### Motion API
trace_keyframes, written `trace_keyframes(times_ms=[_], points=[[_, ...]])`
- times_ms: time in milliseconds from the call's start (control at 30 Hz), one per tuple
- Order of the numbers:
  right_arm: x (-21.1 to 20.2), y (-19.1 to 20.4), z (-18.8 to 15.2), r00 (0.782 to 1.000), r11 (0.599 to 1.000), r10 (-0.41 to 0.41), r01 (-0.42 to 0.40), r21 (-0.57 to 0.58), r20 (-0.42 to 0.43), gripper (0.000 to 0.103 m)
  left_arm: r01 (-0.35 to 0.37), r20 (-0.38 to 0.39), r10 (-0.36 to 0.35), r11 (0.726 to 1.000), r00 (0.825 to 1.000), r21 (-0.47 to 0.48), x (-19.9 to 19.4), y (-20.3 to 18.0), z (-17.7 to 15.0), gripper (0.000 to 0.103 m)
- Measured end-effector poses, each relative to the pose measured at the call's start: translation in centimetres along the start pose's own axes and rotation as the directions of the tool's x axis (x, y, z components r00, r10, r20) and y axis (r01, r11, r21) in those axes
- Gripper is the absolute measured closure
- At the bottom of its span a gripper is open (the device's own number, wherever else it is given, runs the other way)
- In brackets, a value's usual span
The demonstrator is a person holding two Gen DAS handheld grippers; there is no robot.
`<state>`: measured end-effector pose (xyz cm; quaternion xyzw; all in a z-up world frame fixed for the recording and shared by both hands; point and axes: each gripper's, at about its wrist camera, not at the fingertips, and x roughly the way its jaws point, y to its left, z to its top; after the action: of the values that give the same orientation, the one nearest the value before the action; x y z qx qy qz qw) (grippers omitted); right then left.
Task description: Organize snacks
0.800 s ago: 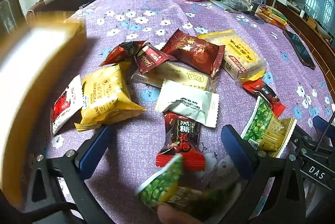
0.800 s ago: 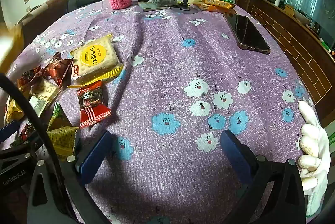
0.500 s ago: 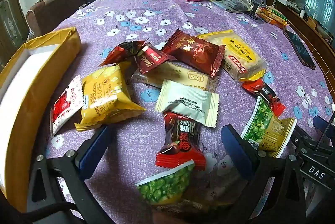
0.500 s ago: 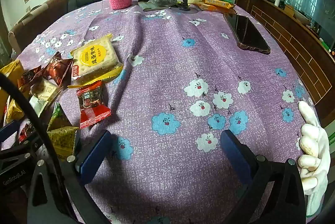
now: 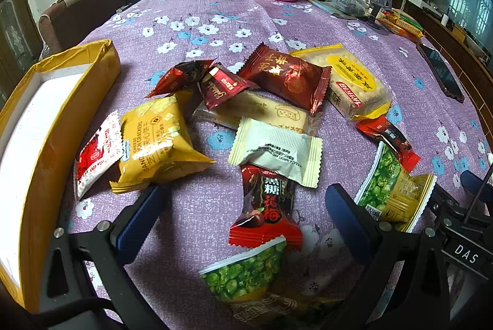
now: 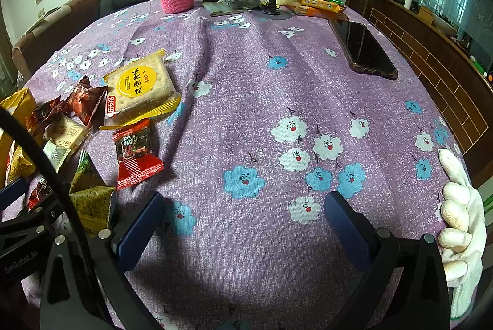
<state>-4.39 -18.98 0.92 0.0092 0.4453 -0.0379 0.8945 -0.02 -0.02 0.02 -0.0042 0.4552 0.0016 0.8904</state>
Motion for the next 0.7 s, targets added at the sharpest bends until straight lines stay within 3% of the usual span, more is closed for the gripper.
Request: trace_keyframes(times_ms=[567, 700], points=[[0.00, 0.05, 0.00, 1.000, 1.000, 0.000, 0.000, 0.000, -0.001, 0.000, -0.002, -0.001, 0.002, 1.000, 1.000, -0.008, -0.01, 0.18, 0.03, 0.000], [-0.01, 0.13, 0.01, 1.000, 1.000, -0.001, 0.001, 0.000, -0.001, 0.000, 0.018, -0.034, -0.017, 1.000, 0.999, 0.024, 0.19, 0.03, 0.17, 0.000]])
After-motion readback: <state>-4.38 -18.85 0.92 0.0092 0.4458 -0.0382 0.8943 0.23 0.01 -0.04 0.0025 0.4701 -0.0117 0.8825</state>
